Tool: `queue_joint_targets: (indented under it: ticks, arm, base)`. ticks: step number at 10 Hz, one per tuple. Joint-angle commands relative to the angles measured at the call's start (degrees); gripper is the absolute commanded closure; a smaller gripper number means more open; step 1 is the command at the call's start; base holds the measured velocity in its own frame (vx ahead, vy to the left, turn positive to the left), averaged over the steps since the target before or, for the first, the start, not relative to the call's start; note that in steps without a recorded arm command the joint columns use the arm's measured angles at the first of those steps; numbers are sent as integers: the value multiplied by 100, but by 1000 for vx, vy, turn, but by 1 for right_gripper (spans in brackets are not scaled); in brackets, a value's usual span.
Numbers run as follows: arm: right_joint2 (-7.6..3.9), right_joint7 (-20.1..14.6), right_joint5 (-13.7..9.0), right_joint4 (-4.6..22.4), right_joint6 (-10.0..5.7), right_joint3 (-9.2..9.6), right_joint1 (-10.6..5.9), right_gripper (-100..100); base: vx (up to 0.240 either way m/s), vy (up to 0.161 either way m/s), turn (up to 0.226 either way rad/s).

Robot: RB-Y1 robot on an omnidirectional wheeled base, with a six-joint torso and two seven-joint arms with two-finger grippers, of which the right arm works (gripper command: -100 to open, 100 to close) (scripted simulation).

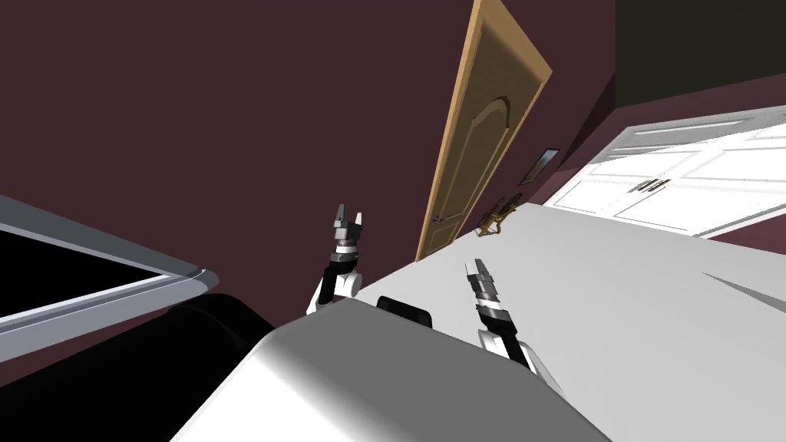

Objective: Pull the door open

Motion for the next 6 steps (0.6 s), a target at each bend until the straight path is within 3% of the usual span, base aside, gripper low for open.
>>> queue_joint_targets:
  ticks: [1, 6]
  arm:
    - [-73, -83, 2, 221, -101, 16, -67, -100]
    - [-306, -321, 5, 851, -409, 65, -212, -100]
  base:
    - [74, -54, 109]
    - [89, -47, 132]
